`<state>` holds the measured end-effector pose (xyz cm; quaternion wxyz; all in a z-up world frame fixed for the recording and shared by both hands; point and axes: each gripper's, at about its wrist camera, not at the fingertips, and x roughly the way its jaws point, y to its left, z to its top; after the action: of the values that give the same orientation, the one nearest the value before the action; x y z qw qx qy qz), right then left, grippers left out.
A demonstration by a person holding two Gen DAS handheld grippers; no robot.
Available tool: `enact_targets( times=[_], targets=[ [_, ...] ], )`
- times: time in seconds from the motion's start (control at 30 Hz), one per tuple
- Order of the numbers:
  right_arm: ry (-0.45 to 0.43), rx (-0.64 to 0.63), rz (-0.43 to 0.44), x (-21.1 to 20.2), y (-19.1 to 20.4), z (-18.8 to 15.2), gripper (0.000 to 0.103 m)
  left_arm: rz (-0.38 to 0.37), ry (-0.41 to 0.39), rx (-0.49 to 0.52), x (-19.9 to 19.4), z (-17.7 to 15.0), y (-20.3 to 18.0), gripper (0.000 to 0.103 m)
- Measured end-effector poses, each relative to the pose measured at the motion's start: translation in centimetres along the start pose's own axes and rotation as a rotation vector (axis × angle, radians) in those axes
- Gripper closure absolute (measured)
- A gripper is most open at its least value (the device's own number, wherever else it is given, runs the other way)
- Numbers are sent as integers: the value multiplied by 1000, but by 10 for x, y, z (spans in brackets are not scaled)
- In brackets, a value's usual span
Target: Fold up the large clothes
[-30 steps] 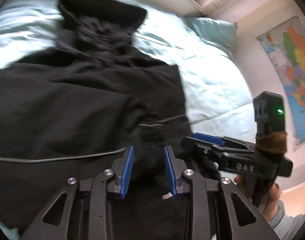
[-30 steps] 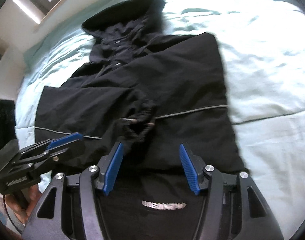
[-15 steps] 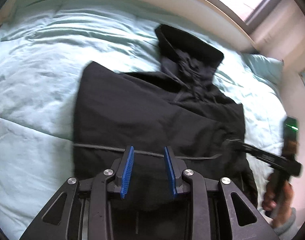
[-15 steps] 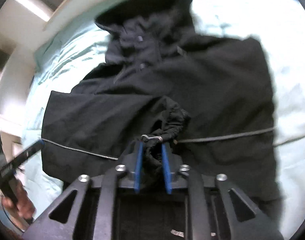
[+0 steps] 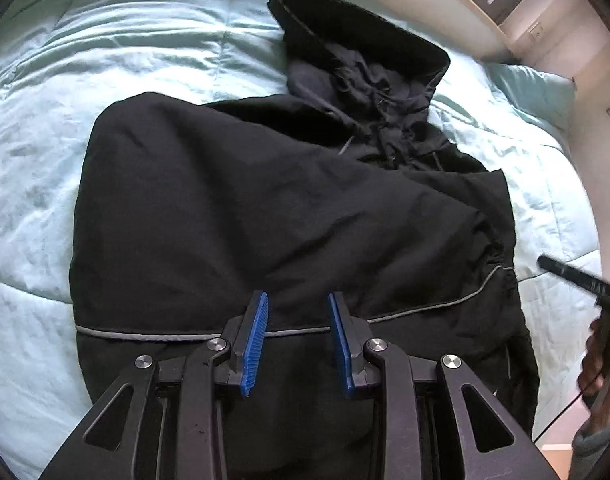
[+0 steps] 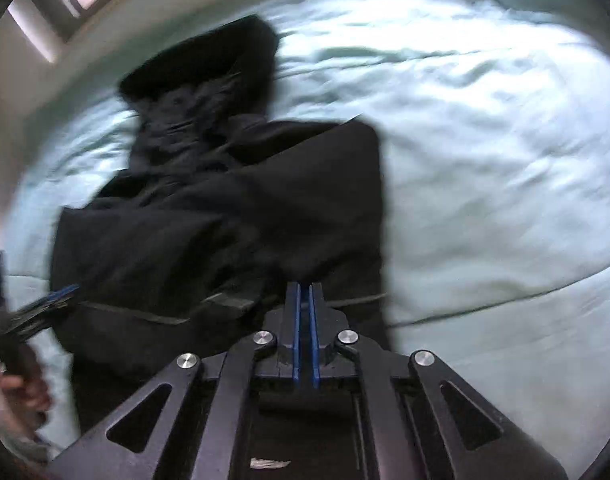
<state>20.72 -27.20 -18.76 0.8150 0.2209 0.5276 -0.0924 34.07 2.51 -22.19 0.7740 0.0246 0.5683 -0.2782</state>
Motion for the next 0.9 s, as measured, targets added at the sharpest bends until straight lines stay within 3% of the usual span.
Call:
enact_targets(
  times=[0.13,0.23,0.37,0.47,0.53,0.63,0.73,0.9],
  targets=[
    [39,-42,63,17,27,-19,55,24,11,41,-2,-1,-6,71],
    [70,-30,86,32,37,-23,53,28,11,49,-6,-3,-6,71],
    [85,76,125,51,27,-18,47,24,4,39,-15,-5,-2,71],
    [137,171,167,73,14,-13,45,40,0,46,-19,-7,-1,71],
    [136,166,184,74,16,-10,45,46,-4,44,-22,-8,0,71],
    [120,97,129,71,26,-10,71,42,-9,32,-24,-9,4,71],
    [43,14,91,45,40,-11,75,50,-16,21,-25,-8,6,71],
    [-104,-93,-54,-13,45,-1,76,68,-58,26,-38,-3,6,71]
  ],
)
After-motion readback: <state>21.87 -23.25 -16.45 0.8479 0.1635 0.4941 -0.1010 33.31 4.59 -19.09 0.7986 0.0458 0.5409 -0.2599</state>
